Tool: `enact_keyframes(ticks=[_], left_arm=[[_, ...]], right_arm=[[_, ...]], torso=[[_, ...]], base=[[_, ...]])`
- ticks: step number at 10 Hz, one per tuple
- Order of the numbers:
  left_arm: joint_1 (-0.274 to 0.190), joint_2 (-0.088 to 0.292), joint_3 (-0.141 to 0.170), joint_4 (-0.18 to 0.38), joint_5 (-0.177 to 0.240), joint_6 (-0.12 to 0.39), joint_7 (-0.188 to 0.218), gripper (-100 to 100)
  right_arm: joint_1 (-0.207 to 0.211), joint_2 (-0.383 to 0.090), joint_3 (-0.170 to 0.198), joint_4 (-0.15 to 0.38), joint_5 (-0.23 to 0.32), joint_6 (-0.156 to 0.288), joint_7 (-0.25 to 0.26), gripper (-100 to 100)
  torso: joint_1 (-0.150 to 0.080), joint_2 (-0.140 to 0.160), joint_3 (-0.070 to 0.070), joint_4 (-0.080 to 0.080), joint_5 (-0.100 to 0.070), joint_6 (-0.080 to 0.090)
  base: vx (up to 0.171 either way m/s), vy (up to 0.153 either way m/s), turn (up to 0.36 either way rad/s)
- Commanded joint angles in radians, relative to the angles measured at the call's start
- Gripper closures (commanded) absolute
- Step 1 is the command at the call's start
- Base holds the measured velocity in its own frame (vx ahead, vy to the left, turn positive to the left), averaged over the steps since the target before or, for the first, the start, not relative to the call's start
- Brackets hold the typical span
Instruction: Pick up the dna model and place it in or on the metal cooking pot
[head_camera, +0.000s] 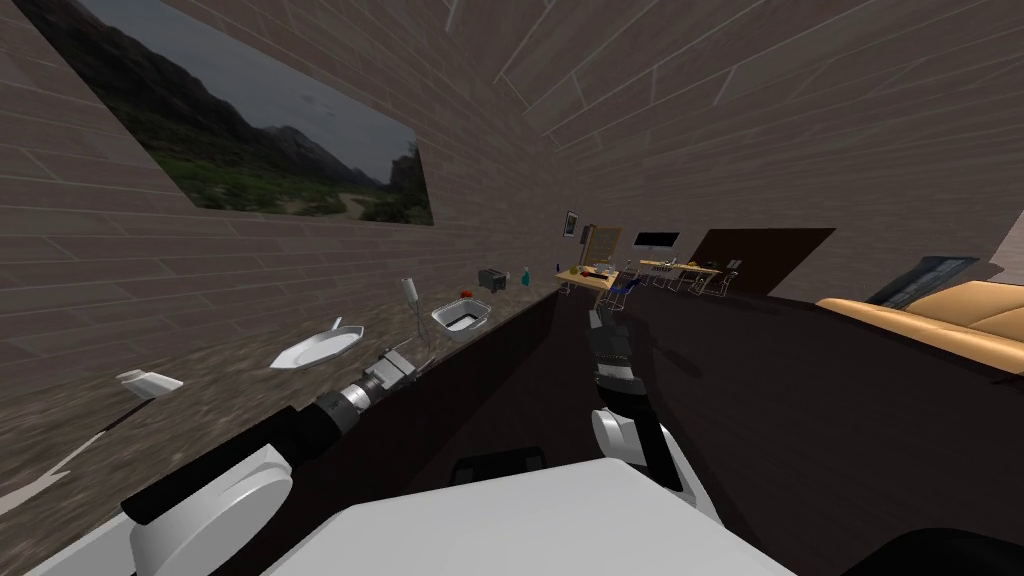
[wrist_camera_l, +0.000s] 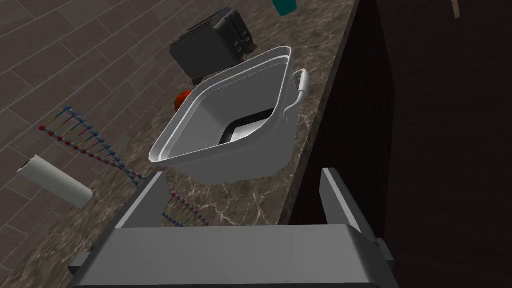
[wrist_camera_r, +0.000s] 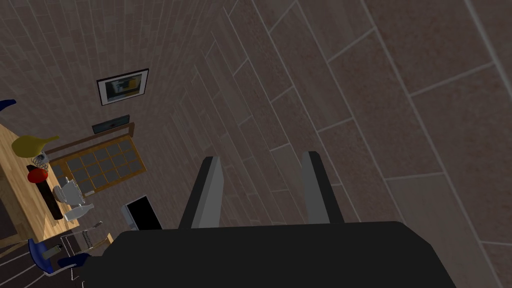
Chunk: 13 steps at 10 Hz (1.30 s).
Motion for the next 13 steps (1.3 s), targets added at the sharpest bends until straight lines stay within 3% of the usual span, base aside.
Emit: enact_keyframes(ticks=[1, 3, 4, 6, 7, 13], left_arm=[[0.000, 0.030, 0.005, 0.011, 0.025, 0.014, 0.035, -100], [-0.001, 0.095, 0.020, 0.045, 0.090, 0.051, 0.100, -100], [-0.001, 0.102, 0.020, 0.045, 0.090, 0.051, 0.109, -100], [-0.002, 0.169, 0.034, 0.078, 0.150, 0.085, 0.173, -100], [-0.002, 0.169, 0.034, 0.078, 0.150, 0.085, 0.178, -100], [-0.004, 0.329, 0.069, 0.154, 0.288, 0.163, 0.336, -100]], right_arm=[[0.000, 0.000, 0.000, 0.000, 0.000, 0.000, 0.000, 0], [0.000, 0.000, 0.000, 0.000, 0.000, 0.000, 0.000, 0], [0.000, 0.000, 0.000, 0.000, 0.000, 0.000, 0.000, 0], [0.000, 0.000, 0.000, 0.000, 0.000, 0.000, 0.000, 0], [0.000, 0.000, 0.000, 0.000, 0.000, 0.000, 0.000, 0], [0.000, 0.000, 0.000, 0.000, 0.000, 0.000, 0.000, 0]], torso=[[0.000, 0.000, 0.000, 0.000, 0.000, 0.000], [0.001, 0.001, 0.001, 0.000, 0.000, 0.000], [0.002, 0.000, 0.000, 0.000, 0.000, 0.000], [0.001, 0.001, 0.000, 0.000, 0.000, 0.000], [0.001, 0.000, 0.000, 0.000, 0.000, 0.000], [-0.001, -0.002, -0.001, -0.001, 0.000, 0.000]], base=[[0.103, 0.013, 0.024], [0.113, 0.024, 0.042], [0.107, 0.006, 0.017], [0.121, 0.015, 0.043], [0.099, 0.004, 0.012], [0.132, 0.003, 0.034]])
